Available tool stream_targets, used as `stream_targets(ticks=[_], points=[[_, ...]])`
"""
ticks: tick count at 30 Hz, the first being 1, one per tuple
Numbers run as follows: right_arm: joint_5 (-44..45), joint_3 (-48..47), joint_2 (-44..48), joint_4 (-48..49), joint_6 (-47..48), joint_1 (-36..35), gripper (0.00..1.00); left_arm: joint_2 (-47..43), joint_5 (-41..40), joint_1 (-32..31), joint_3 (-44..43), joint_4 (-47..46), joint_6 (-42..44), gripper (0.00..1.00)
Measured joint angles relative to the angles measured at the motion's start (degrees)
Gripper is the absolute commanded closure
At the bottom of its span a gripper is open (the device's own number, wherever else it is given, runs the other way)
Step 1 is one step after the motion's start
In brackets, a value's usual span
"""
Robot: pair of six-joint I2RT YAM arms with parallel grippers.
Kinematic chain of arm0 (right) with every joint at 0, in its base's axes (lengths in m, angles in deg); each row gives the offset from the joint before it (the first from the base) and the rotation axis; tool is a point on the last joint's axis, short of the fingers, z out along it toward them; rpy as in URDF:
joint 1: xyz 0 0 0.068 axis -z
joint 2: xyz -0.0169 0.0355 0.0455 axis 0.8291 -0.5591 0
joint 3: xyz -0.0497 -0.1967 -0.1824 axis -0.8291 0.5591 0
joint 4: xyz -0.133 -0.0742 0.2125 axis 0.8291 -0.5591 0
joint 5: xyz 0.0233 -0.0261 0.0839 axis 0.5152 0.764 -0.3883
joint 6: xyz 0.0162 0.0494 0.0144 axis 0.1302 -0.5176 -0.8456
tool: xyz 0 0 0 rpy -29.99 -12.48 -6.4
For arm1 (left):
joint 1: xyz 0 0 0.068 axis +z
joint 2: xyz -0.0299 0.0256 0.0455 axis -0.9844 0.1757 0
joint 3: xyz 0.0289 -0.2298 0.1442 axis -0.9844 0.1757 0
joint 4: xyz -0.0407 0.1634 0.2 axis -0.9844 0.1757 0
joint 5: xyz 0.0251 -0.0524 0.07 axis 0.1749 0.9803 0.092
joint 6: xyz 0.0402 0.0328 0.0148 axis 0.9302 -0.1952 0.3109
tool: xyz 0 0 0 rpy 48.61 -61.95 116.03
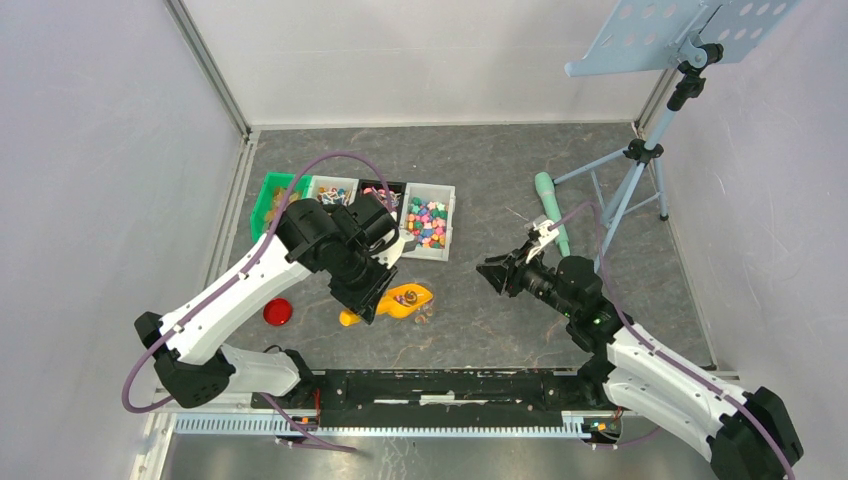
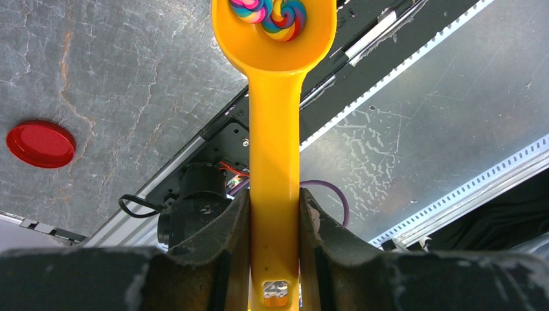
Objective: Pack the candies
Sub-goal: Place the fake candies in the packing bottle.
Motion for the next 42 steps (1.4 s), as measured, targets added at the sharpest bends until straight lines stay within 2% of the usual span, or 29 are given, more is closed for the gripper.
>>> stream_targets(ticks=[4, 10, 21, 42], points=[[-4.20, 1.79, -2.69, 5.68, -6.75, -0.02, 0.89, -0.20, -0.04, 0.00, 0.48, -0.02, -0.07, 0.98], [-7.13, 1.81, -6.03, 10.88, -11.93, -1.60, 1.00, -0.94, -0.09, 0.00, 1.62, 0.04, -1.27, 0.98], [-5.60, -3.96, -14.27, 13.79, -13.73, -13.77, 1.00, -1.38, -1.36, 0.00, 1.86, 0.07, -1.55, 0.98], [-1.79, -10.29, -25.79, 14.95, -11.82, -21.11, 1.00, -0.15, -2.89, 0.00, 1.18, 0.02, -1.53, 0.98]])
